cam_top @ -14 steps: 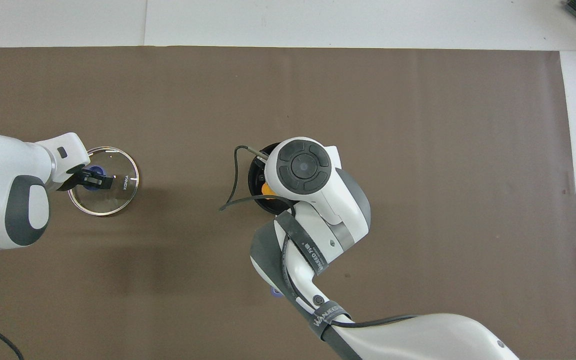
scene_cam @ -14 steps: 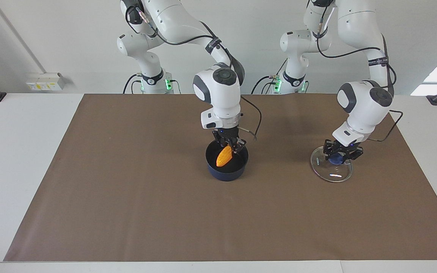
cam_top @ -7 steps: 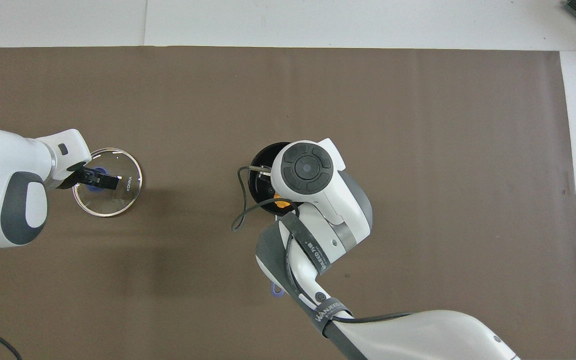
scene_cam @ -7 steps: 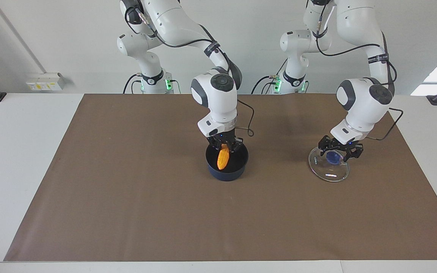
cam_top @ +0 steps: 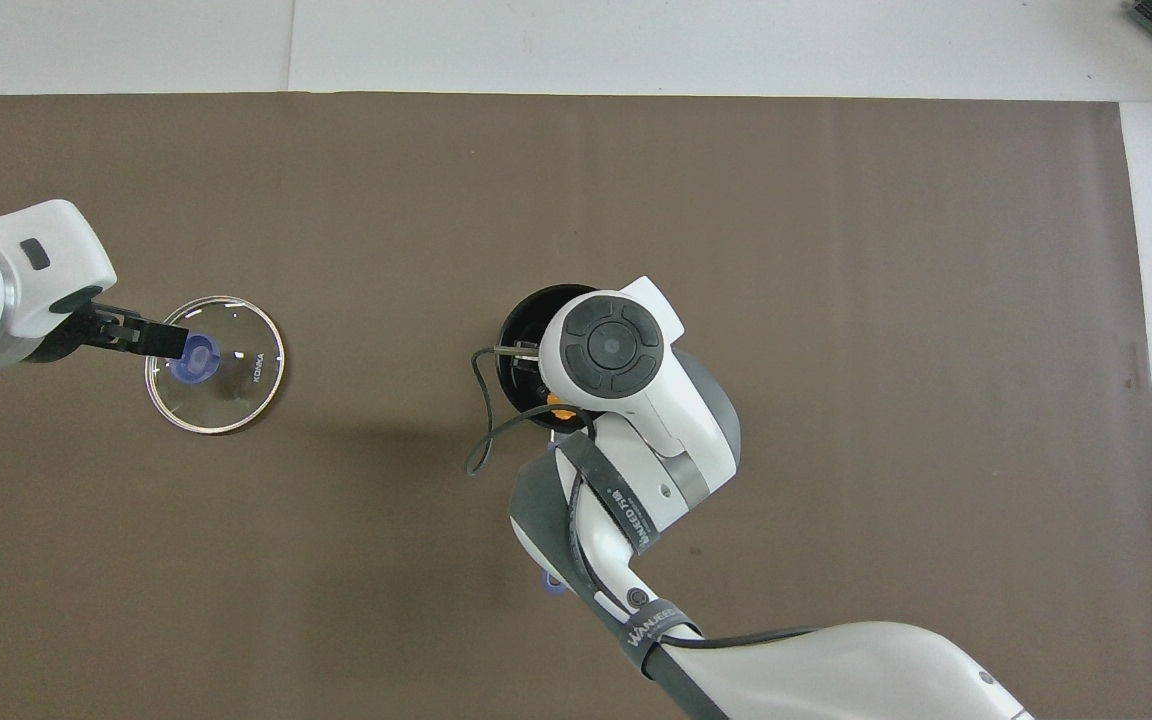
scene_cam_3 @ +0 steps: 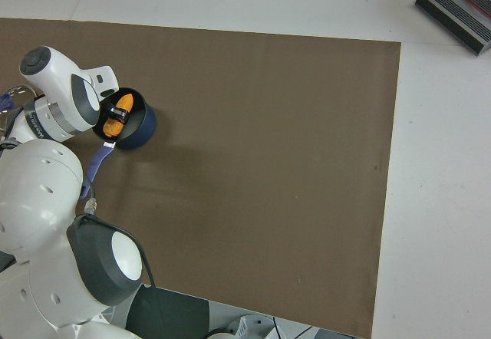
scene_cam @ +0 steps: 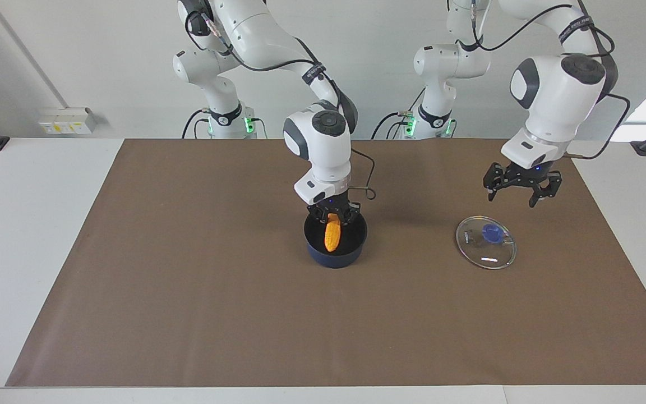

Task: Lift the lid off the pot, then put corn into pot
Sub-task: 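Open the left gripper and withdraw it from the lid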

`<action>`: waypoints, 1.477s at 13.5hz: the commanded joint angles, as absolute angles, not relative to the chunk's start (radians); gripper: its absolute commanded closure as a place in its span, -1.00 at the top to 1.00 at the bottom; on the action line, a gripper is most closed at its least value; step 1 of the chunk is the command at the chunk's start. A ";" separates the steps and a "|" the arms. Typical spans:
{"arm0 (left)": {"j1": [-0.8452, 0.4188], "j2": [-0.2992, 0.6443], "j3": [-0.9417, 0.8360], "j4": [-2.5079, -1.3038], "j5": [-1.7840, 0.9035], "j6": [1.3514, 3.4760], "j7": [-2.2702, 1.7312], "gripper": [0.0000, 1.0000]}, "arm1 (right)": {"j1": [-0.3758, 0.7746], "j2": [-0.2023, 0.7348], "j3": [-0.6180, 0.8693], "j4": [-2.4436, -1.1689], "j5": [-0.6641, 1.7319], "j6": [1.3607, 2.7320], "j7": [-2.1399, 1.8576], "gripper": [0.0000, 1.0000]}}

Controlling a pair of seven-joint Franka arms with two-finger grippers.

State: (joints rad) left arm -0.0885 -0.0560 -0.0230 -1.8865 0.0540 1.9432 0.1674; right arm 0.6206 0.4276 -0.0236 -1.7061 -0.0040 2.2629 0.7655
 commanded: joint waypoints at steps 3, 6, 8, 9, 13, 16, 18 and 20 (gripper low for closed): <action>-0.126 -0.040 -0.020 -1.573 0.071 1.613 0.097 1.00 | 0.615 0.453 -0.018 -1.720 0.009 2.365 0.701 -1.00; -0.124 -0.025 -0.021 -1.435 0.068 1.456 0.100 1.00 | 0.620 0.449 -0.018 -1.729 0.011 2.364 0.703 0.03; -0.120 -0.012 -0.018 -1.390 0.067 1.424 0.103 1.00 | 0.620 0.451 -0.018 -1.724 0.011 2.364 0.721 0.79; -0.120 0.012 -0.017 -1.369 0.064 1.407 0.104 1.00 | 0.618 0.451 -0.018 -1.724 0.017 2.362 0.724 1.00; -0.103 0.028 -0.003 -1.324 0.032 1.373 0.133 1.00 | 0.608 0.413 -0.018 -1.717 0.035 2.350 0.723 1.00; -0.094 0.012 0.002 -1.334 0.034 1.376 0.175 1.00 | 0.565 0.336 -0.018 -1.717 0.035 2.324 0.707 1.00; -0.092 -0.003 0.002 -1.351 0.034 1.384 0.173 1.00 | 0.523 0.278 -0.020 -1.717 0.034 2.289 0.696 1.00; -0.092 -0.014 0.003 -1.368 0.034 1.384 0.175 1.00 | 0.468 0.221 -0.023 -1.717 0.028 2.228 0.686 1.00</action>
